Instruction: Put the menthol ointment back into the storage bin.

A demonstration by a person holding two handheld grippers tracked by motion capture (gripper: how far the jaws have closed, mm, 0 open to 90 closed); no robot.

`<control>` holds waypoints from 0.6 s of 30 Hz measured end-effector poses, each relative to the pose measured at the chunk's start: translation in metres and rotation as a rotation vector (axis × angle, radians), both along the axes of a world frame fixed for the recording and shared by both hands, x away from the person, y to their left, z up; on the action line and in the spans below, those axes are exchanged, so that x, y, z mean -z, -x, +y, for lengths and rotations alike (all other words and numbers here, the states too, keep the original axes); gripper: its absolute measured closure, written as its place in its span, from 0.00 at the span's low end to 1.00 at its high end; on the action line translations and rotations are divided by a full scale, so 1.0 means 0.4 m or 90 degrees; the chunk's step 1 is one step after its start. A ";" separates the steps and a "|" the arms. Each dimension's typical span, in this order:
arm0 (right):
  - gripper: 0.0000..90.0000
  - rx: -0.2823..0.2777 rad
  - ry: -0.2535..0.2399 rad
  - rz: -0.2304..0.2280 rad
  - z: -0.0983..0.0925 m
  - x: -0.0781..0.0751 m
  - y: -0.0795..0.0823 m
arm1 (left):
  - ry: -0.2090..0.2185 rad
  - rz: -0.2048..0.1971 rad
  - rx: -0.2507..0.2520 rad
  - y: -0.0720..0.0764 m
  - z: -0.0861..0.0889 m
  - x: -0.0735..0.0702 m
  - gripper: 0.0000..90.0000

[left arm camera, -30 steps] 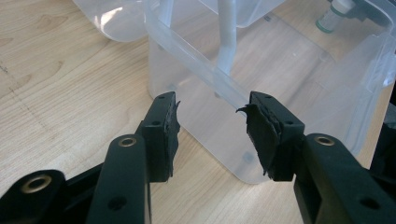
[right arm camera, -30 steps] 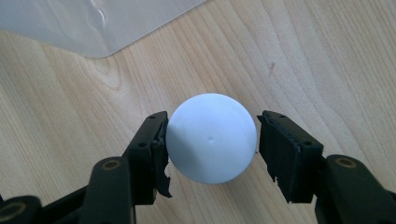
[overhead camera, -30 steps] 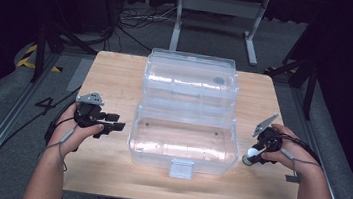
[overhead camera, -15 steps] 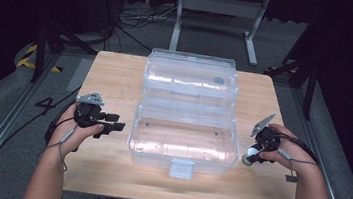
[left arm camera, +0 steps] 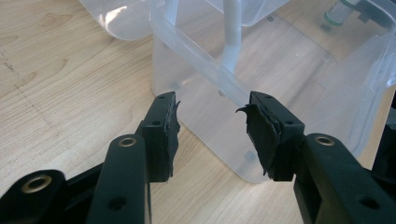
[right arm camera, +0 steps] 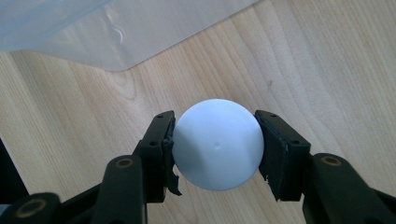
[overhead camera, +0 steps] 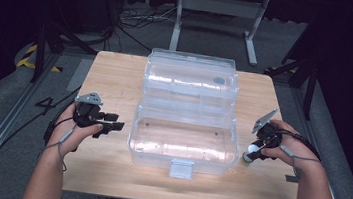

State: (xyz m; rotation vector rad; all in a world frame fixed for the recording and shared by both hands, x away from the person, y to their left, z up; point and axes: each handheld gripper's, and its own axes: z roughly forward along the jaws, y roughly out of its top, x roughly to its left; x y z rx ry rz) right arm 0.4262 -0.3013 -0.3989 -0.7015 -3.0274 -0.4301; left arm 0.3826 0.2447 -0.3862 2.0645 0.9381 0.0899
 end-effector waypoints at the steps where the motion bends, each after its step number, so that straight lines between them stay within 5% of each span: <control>1: 0.56 0.001 0.003 -0.002 0.000 -0.007 0.000 | 0.000 -0.001 0.000 0.000 0.001 0.000 0.60; 18: 0.56 -0.024 -0.001 -0.020 0.015 -0.080 -0.005 | 0.001 -0.001 -0.006 0.001 0.010 0.000 0.60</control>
